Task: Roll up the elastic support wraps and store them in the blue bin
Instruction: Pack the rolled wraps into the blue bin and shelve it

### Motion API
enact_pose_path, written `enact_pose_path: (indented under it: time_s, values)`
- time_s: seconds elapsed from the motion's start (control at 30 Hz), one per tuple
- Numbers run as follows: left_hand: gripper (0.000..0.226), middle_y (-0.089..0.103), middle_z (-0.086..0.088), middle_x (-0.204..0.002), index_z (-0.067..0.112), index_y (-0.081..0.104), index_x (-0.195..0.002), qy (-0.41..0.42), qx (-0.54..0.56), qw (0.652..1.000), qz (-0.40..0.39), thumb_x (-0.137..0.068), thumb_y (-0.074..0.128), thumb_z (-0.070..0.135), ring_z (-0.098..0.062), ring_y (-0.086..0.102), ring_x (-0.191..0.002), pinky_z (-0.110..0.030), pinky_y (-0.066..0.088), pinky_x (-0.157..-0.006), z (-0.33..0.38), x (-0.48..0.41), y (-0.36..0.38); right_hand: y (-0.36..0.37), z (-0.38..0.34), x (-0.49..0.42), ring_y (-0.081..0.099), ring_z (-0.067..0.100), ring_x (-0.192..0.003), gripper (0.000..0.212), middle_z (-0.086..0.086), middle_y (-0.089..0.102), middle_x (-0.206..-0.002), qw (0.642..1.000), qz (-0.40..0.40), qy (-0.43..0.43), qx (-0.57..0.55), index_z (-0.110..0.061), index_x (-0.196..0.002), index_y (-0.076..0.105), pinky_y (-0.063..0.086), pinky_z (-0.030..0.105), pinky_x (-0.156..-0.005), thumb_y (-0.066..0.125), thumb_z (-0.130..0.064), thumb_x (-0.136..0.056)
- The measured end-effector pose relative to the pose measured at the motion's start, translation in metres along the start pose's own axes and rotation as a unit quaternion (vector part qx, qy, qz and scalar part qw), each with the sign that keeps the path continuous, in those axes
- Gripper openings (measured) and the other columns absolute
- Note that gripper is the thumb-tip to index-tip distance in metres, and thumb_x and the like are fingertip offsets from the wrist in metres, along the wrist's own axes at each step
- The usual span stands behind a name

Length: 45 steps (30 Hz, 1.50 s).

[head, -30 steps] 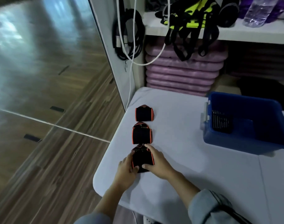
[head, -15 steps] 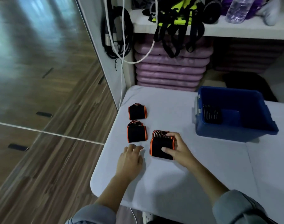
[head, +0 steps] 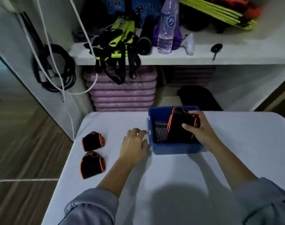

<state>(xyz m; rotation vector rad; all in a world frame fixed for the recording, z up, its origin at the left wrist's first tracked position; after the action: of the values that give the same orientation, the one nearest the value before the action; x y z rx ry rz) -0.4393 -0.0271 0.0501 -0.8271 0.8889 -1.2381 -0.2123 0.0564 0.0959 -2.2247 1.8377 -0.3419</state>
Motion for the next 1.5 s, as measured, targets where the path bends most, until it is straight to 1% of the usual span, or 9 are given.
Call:
enact_pose_path:
  time_s: [0.13, 0.3, 0.57, 0.77, 0.97, 1.13, 1.23, 1.4, 1.5]
  values:
    - [0.038, 0.048, -0.007, -0.13, 0.018, 0.049, -0.13, 0.005, -0.019, 1.0, -0.004, -0.093, 0.043, 0.027, -0.026, 0.042, -0.116, -0.039, 0.042, -0.093, 0.017, -0.039, 0.011, -0.02, 0.025, -0.035, 0.06, 0.019, -0.086, 0.045, 0.002, 0.055, -0.108, 0.998, -0.012, 0.046, 0.036, -0.021, -0.121, 0.043, 0.054, 0.038, -0.075, 0.067, -0.012, -0.084]
    - [0.046, 0.036, -0.009, -0.139, 0.015, 0.039, -0.136, -0.023, -0.031, 0.999, -0.034, -0.094, 0.045, 0.032, -0.027, 0.037, -0.123, -0.04, 0.043, -0.098, 0.021, -0.072, 0.027, -0.02, 0.062, -0.07, 0.055, 0.02, -0.092, 0.044, 0.008, 0.054, -0.112, 0.98, -0.103, 0.067, 0.156, -0.021, -0.118, 0.04, 0.046, 0.028, -0.072, 0.067, -0.013, -0.084]
    - [0.063, 0.022, -0.009, -0.148, 0.013, 0.018, -0.146, -0.041, -0.009, 0.995, -0.09, -0.093, 0.048, 0.029, -0.027, 0.033, -0.129, -0.041, 0.04, -0.103, 0.011, -0.082, 0.053, -0.002, 0.113, -0.085, 0.047, 0.021, -0.108, 0.046, 0.011, 0.046, -0.127, 0.889, -0.291, 0.17, 0.309, -0.013, -0.127, 0.034, 0.037, 0.026, -0.086, 0.06, -0.012, -0.089]
    - [0.067, 0.013, -0.006, -0.154, 0.014, 0.011, -0.148, -0.046, 0.018, 0.996, -0.08, -0.092, 0.046, 0.023, -0.027, 0.031, -0.133, -0.04, 0.037, -0.106, 0.009, -0.077, 0.062, -0.001, 0.124, -0.091, 0.046, 0.027, -0.115, 0.045, 0.01, 0.033, -0.133, 0.876, -0.3, 0.191, 0.325, -0.017, -0.122, 0.042, 0.038, 0.031, -0.095, 0.065, -0.01, -0.084]
    - [0.067, 0.011, -0.005, -0.155, 0.017, 0.009, -0.149, -0.053, 0.016, 0.996, -0.075, -0.093, 0.046, 0.025, -0.026, 0.03, -0.134, -0.04, 0.038, -0.106, 0.008, -0.077, 0.063, -0.002, 0.126, -0.092, 0.051, 0.019, -0.101, 0.044, 0.008, 0.05, -0.126, 0.894, -0.295, 0.196, 0.275, -0.019, -0.115, 0.052, 0.041, 0.024, -0.084, 0.071, -0.006, -0.078]
    - [0.061, 0.019, -0.005, -0.152, 0.017, 0.015, -0.147, -0.053, 0.003, 0.996, -0.067, -0.094, 0.043, 0.029, -0.027, 0.035, -0.129, -0.042, 0.042, -0.101, 0.007, -0.076, 0.059, -0.006, 0.118, -0.091, 0.054, 0.024, -0.11, 0.055, 0.009, 0.05, -0.132, 0.903, -0.283, 0.201, 0.255, -0.023, -0.124, 0.046, 0.044, 0.027, -0.088, 0.072, -0.009, -0.079]
    - [0.052, 0.031, -0.006, -0.146, 0.015, 0.028, -0.143, -0.039, 0.013, 0.999, -0.035, -0.095, 0.043, 0.028, -0.027, 0.04, -0.124, -0.042, 0.044, -0.098, 0.005, -0.071, 0.05, -0.004, 0.097, -0.093, 0.048, 0.026, -0.121, 0.066, 0.01, 0.042, -0.139, 0.907, -0.253, 0.157, 0.299, -0.02, -0.137, 0.039, 0.04, 0.029, -0.096, 0.072, -0.016, -0.08]
    - [0.03, 0.06, -0.008, -0.114, 0.015, 0.062, -0.116, -0.063, 0.009, 0.996, 0.059, -0.087, 0.053, 0.016, -0.027, 0.053, -0.106, -0.037, 0.048, -0.083, -0.03, -0.038, 0.02, 0.043, 0.021, -0.076, 0.056, 0.013, -0.098, 0.028, 0.002, 0.056, -0.113, 0.975, -0.037, -0.098, 0.198, -0.018, -0.111, 0.059, 0.043, 0.022, -0.083, 0.062, -0.007, -0.085]
    - [0.022, 0.064, -0.01, -0.099, 0.013, 0.068, -0.101, -0.15, -0.035, 0.984, 0.091, -0.08, 0.06, 0.01, -0.032, 0.056, -0.095, -0.039, 0.049, -0.071, -0.076, 0.001, 0.0, 0.106, -0.018, -0.042, 0.058, 0.007, -0.084, 0.022, -0.004, 0.06, -0.098, 0.979, -0.066, -0.17, 0.088, -0.015, -0.102, 0.061, 0.049, 0.017, -0.074, 0.056, -0.001, -0.085]
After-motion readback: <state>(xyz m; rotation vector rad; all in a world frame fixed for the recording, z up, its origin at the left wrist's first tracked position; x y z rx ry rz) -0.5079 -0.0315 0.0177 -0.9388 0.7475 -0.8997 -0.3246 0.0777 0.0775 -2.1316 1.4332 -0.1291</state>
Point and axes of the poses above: each hand's wrist, its own x-axis away from the middle knuckle, its own y-axis out of the palm, z = x × y, the point moved 2 cm from there along -x, towards the middle knuckle
